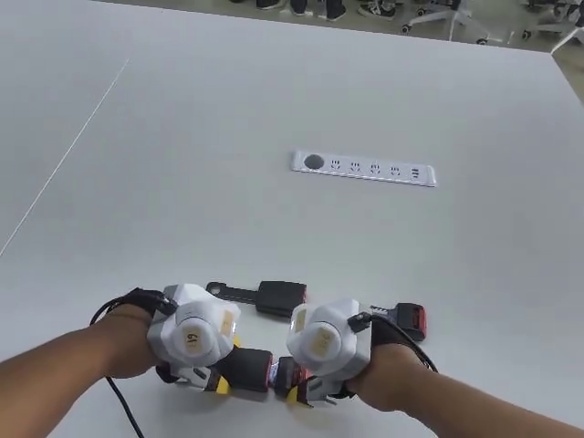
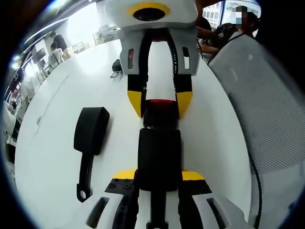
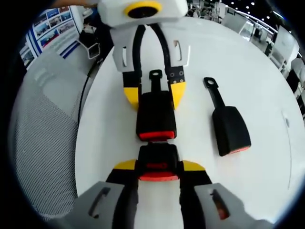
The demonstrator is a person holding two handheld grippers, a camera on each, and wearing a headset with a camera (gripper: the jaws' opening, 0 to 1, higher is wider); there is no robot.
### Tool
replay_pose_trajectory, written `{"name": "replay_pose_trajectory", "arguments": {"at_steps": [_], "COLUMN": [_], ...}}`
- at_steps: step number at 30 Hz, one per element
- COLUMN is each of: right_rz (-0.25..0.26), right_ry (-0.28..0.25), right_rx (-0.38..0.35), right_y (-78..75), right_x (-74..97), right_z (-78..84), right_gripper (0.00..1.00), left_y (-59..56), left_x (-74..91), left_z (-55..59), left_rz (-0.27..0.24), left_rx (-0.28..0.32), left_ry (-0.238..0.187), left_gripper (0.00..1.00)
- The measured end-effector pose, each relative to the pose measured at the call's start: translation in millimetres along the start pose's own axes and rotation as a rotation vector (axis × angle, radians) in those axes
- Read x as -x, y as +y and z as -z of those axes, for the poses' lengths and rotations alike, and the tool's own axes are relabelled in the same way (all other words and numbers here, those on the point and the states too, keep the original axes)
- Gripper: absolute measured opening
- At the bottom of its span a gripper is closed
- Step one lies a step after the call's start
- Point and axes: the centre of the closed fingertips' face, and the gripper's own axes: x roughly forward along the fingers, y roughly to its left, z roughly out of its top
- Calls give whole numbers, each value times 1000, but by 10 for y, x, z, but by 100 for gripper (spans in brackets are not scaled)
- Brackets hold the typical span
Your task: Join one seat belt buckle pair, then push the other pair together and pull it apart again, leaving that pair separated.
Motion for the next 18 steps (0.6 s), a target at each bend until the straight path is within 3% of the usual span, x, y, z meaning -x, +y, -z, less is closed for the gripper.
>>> {"name": "replay_pose_trajectory", "arguments": {"at_steps": [6,10,18], "right_rz": [6,14,16], "right_ry": [10,-20,-40], "right_rx": [34,42,49], "right_y": [14,11,52], "right_x": [1,13,22], "right_z": [7,15,34], "right_gripper": [31,31,31], "left_y": [-10,-14,-47], "left_x": [-4,-5,-8], "left_z": [10,17,-15], "left_rz": [7,3,16], "left_rx": [5,27,24], "left_ry": [-35,-72,-98], "left_gripper": [31,31,31]}}
